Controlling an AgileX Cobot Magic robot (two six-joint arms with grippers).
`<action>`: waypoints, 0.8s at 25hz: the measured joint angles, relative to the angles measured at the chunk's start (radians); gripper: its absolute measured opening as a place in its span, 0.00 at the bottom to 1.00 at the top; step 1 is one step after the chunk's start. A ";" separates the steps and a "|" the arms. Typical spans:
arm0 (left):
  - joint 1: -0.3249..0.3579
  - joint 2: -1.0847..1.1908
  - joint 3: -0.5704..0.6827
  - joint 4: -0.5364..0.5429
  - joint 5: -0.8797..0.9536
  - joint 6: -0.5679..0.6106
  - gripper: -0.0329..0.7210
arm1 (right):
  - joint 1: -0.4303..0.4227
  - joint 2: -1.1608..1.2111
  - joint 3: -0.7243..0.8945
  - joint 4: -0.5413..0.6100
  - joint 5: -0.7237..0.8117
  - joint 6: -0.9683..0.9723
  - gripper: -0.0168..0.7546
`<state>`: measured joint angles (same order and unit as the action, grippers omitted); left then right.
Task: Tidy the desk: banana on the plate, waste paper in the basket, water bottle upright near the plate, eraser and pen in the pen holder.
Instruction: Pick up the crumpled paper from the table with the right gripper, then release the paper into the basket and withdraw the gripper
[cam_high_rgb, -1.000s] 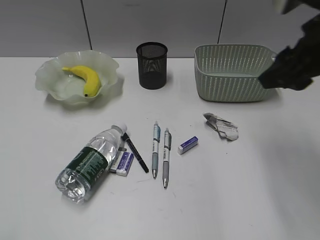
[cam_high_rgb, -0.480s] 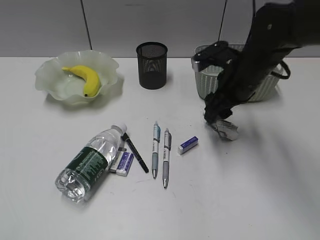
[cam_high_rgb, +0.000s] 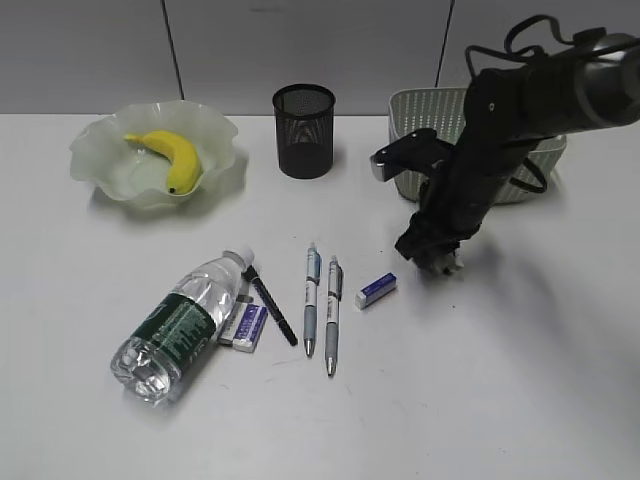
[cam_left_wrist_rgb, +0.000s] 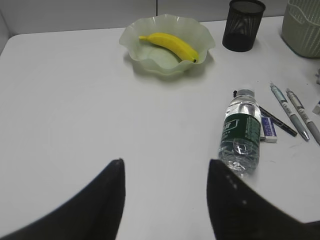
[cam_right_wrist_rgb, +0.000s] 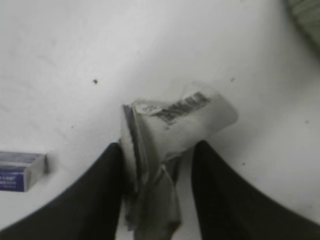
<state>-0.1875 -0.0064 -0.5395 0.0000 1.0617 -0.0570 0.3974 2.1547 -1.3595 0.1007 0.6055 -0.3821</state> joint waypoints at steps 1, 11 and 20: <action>0.000 0.000 0.000 0.000 0.000 0.000 0.57 | 0.000 -0.003 -0.002 0.002 0.009 0.000 0.21; 0.000 0.000 0.000 0.000 0.000 0.000 0.57 | 0.016 -0.233 0.002 0.069 0.039 -0.048 0.08; 0.000 0.000 0.000 0.000 0.000 0.000 0.57 | -0.100 -0.333 -0.014 0.056 -0.280 0.069 0.08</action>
<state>-0.1875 -0.0064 -0.5395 0.0000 1.0616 -0.0570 0.2970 1.8213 -1.3730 0.1563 0.3251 -0.3133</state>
